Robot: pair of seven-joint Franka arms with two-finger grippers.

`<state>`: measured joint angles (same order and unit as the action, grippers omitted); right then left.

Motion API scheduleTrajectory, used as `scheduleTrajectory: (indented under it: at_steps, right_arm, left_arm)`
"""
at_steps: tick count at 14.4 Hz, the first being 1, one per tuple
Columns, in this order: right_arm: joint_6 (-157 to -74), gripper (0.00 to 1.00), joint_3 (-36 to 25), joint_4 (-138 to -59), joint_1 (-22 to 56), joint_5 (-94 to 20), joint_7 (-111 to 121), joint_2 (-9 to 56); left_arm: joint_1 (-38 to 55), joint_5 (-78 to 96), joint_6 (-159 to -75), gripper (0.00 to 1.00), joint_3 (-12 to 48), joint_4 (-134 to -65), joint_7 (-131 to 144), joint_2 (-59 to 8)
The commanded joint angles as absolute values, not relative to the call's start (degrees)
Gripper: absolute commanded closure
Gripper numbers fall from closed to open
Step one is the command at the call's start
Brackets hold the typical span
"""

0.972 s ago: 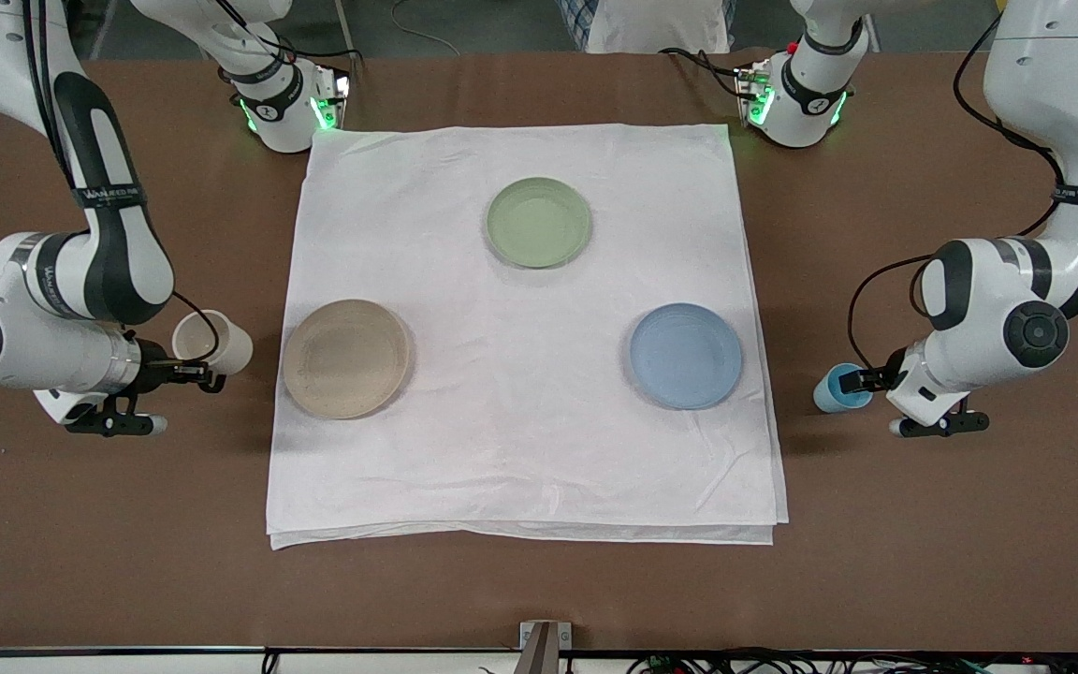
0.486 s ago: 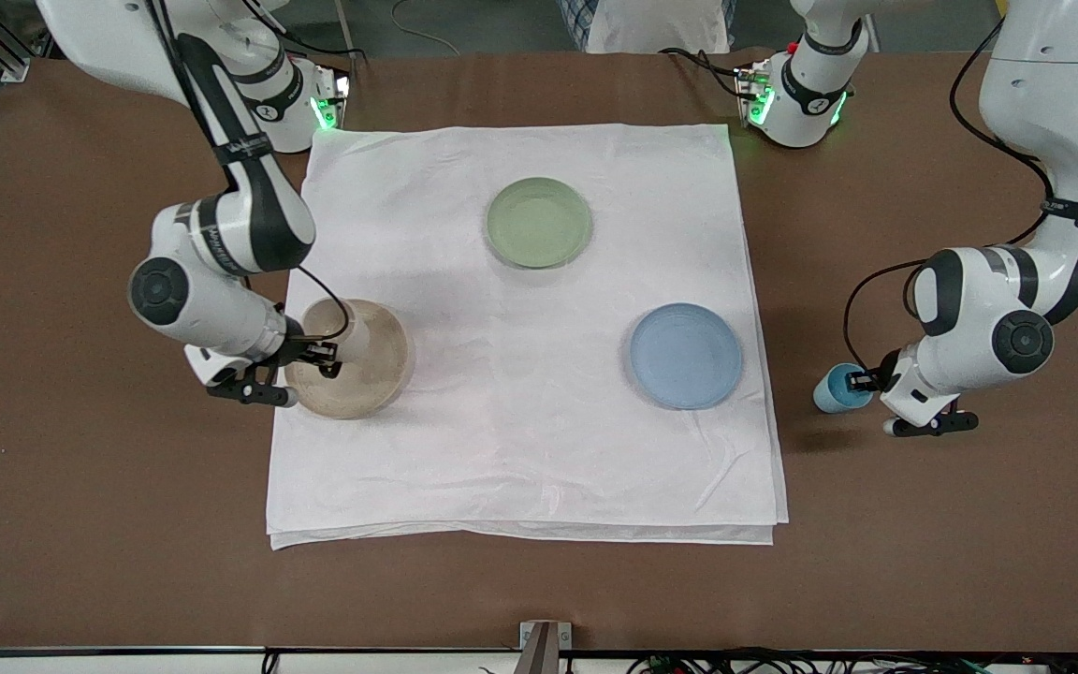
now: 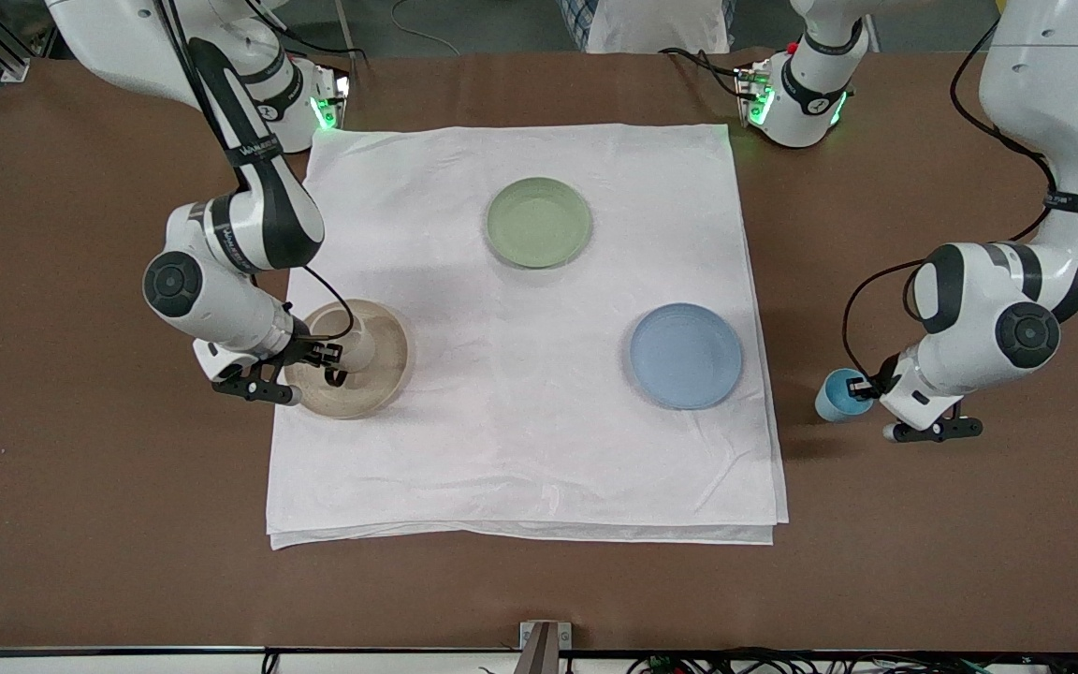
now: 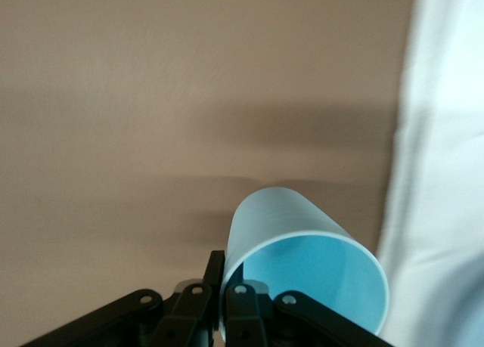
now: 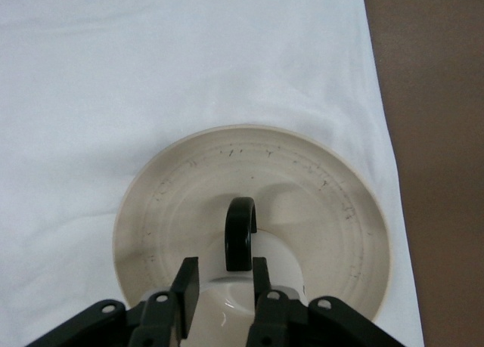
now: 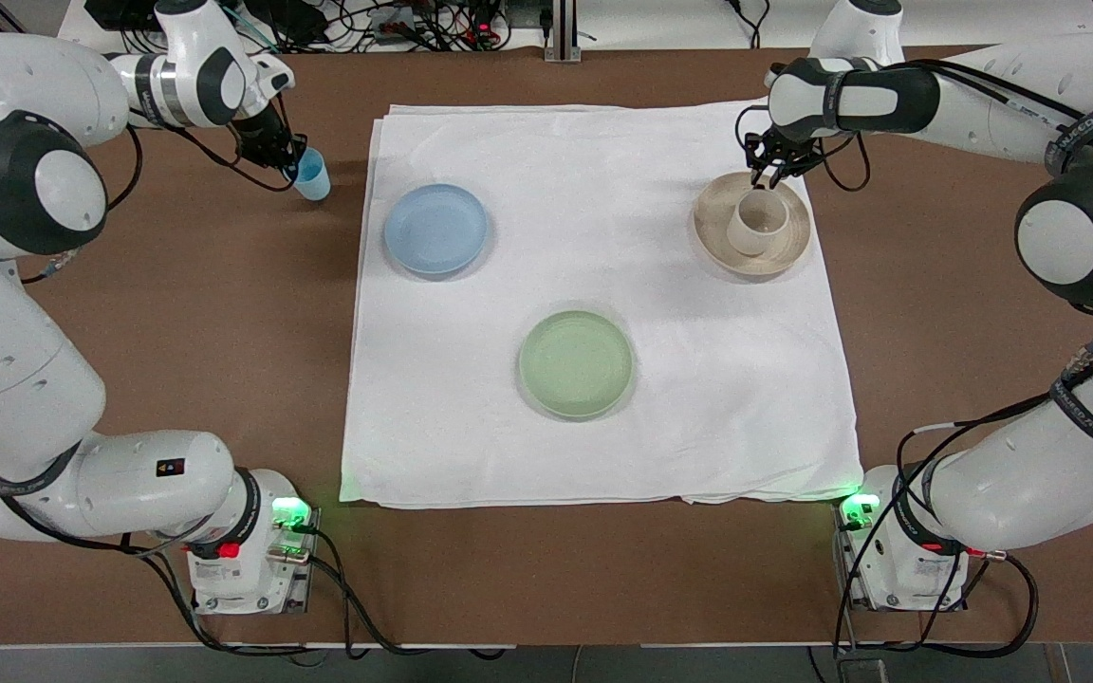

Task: Place blue cup in blue plate and white mug in gray plate
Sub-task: 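Lower the mug with the right gripper while the left gripper lifts the cup, then release the mug with the right gripper while the left gripper carries the cup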

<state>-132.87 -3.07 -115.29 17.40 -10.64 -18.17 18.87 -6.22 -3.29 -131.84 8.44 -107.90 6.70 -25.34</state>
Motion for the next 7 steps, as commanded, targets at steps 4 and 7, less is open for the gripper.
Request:
scheduleTrajectory:
  at_steps: [4, 7]
  right_arm:
    - [-117.9, 0.00, -3.3, -103.6, 14.0, -9.0, -14.9, 18.3]
    - [-107.5, 0.00, -3.3, -97.2, 9.0, -4.9, -5.3, 17.6]
  left_arm:
    - [-6.4, -3.7, -121.4, 1.00, 19.7, -107.0, 24.2, -17.3]
    - [-6.0, -3.8, -120.9, 1.00, 24.3, -107.2, 34.9, -18.2]
